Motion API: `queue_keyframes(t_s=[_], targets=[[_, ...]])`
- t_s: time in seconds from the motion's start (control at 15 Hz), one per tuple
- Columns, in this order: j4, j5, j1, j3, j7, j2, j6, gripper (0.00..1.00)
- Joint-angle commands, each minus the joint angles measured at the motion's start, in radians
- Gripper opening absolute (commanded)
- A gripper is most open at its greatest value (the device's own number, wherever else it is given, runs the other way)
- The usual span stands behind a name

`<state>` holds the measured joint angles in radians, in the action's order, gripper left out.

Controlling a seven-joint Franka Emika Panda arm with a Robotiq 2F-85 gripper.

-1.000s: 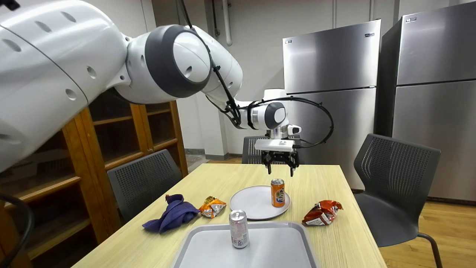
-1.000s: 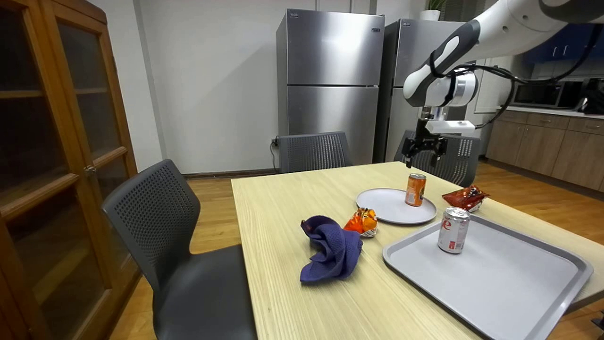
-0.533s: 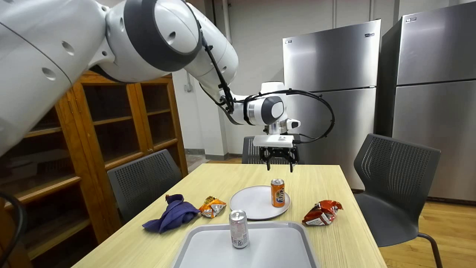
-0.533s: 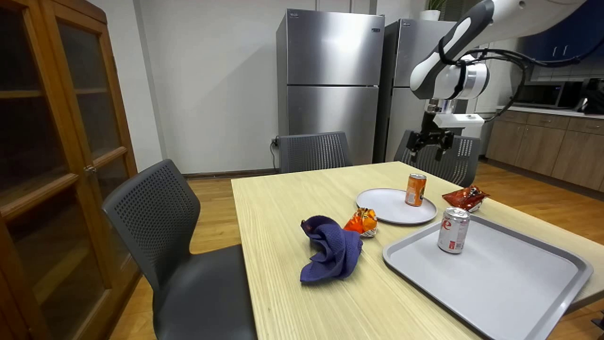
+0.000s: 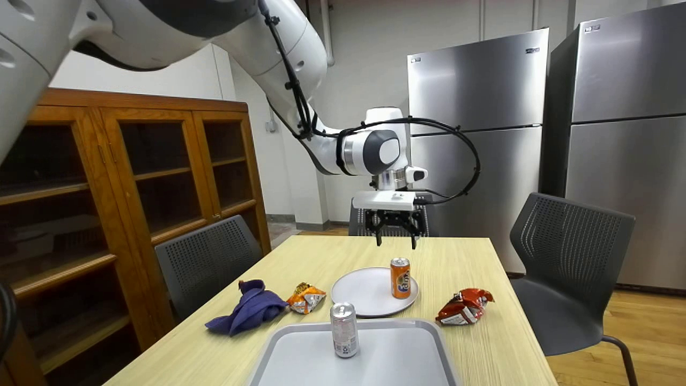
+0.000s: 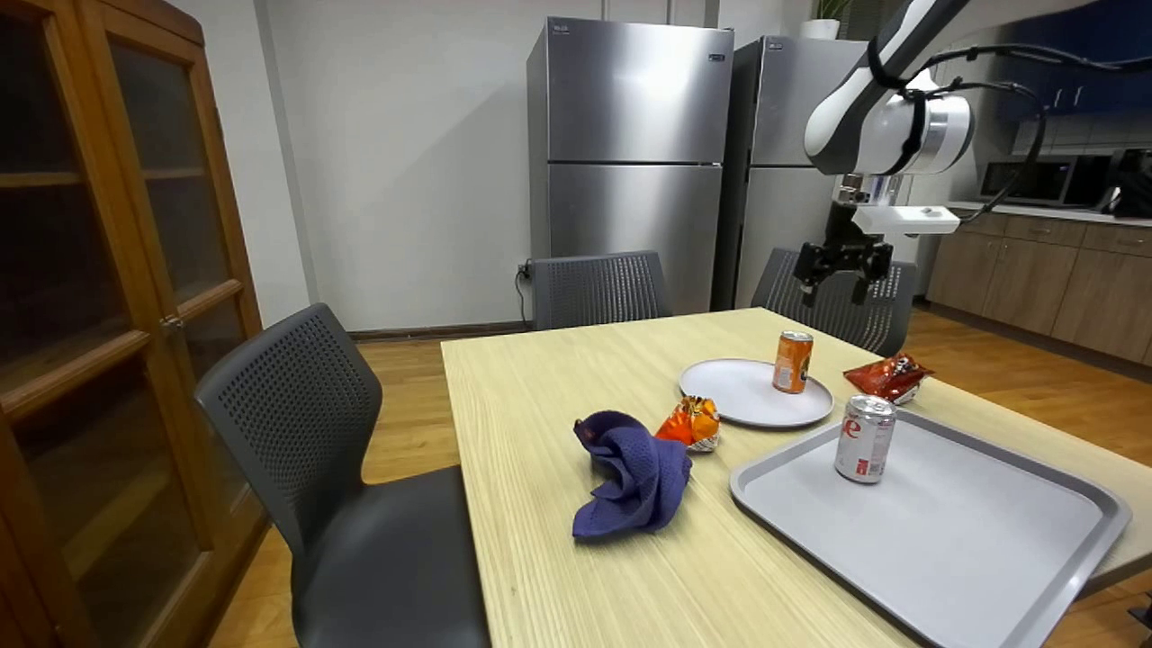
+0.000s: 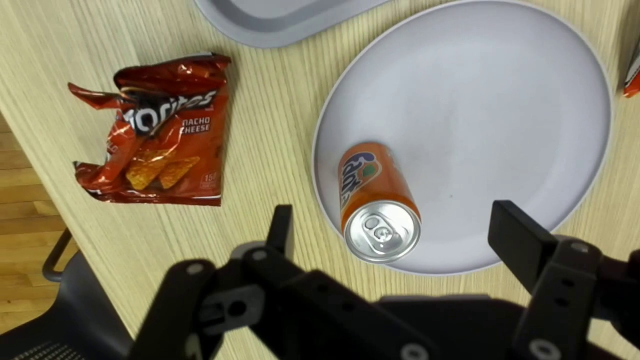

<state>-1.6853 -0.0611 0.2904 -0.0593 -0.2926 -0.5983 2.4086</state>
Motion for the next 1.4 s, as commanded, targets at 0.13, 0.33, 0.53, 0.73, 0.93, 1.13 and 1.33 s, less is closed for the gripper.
queue_keyframes(t_s=[0.13,0.33,0.53,0.73,0.93,1.13,1.33], targets=[[-0.240,-0.007,0.003,0.002,-0.031,0.184,0.042,1.00],[-0.329,-0.003,-0.004,-0.001,-0.045,0.243,0.050,1.00],[-0.408,0.010,-0.014,-0.007,-0.058,0.285,0.070,1.00],[-0.471,0.008,-0.021,-0.005,-0.080,0.317,0.083,1.00],[-0.521,0.010,-0.032,-0.004,-0.095,0.340,0.089,1.00],[-0.556,0.013,-0.046,-0.002,-0.115,0.350,0.093,1.00],[-0.579,0.020,-0.059,-0.001,-0.132,0.350,0.093,1.00]])
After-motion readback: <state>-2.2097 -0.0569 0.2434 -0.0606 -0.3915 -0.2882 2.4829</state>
